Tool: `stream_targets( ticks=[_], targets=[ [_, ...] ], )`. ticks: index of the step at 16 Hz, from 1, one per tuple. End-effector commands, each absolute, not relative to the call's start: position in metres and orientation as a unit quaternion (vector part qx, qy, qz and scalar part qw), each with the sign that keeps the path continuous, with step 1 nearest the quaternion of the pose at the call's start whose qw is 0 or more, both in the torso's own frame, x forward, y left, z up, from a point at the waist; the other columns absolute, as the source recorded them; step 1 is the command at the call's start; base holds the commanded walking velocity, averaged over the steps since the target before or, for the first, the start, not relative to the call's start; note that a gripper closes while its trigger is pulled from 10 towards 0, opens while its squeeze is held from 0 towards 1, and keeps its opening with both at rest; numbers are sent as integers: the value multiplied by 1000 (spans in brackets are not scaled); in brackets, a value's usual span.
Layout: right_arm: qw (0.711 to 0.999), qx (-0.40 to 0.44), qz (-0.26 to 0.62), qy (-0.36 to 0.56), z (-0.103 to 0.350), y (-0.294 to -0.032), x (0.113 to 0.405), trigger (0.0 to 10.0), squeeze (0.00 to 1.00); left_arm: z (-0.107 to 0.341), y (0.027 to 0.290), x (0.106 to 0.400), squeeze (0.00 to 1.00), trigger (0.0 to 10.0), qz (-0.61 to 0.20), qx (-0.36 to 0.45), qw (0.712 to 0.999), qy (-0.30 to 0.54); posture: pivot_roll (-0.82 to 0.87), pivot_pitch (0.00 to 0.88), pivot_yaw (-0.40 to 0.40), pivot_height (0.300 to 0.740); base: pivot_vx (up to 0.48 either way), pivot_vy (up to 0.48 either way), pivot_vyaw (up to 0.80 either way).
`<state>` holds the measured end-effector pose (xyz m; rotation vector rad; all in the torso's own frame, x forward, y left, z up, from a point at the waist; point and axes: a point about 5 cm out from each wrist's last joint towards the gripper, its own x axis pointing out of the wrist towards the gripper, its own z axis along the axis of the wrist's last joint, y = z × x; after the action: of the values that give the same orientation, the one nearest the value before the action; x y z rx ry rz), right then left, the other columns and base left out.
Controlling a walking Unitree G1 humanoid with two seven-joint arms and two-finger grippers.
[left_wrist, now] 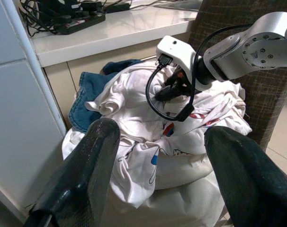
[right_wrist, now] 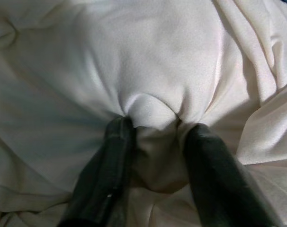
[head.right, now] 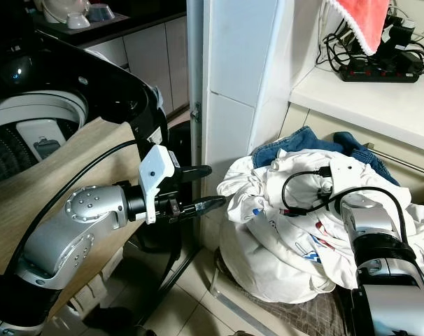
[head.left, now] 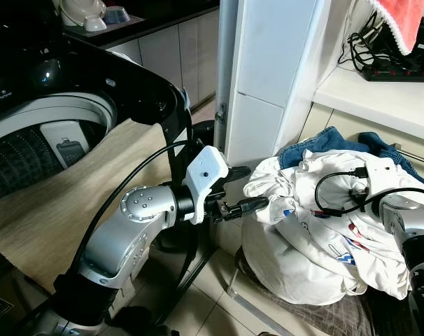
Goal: Clothes washing
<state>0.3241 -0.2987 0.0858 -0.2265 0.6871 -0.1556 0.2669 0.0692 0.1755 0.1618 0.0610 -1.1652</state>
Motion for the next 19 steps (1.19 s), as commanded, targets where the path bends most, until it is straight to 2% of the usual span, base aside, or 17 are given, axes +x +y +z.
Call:
stream_targets(
  ticks=[1,9,12,14,15,17,19],
  targets=[
    [934,-106,-78,331,90,-300,327,0,0,177,70,267,0,10000,-549,83,831,31,-83,0,12,740,0,0,0],
    [947,-102,-49,302,104,-296,333,0,0,178,71,270,0,10000,-540,86,837,26,-82,0,12,740,0,0,0],
    [964,-73,-3,257,135,-289,335,0,0,182,74,275,0,10000,-521,84,849,12,-84,0,13,740,0,0,0],
    [982,-28,90,163,184,-271,332,0,0,193,76,283,0,10000,-493,78,866,-22,-84,0,13,740,0,0,0],
    [983,-25,122,139,199,-265,329,0,0,197,77,285,0,10000,-483,77,871,-33,-84,0,13,740,0,0,0],
    [969,-10,235,73,244,-244,314,0,0,213,75,294,0,10000,-460,71,882,-73,-95,0,19,740,0,0,0],
    [953,13,302,19,274,-229,301,0,0,227,72,297,0,10000,-449,58,885,-106,-95,0,19,740,0,0,0]
  ],
)
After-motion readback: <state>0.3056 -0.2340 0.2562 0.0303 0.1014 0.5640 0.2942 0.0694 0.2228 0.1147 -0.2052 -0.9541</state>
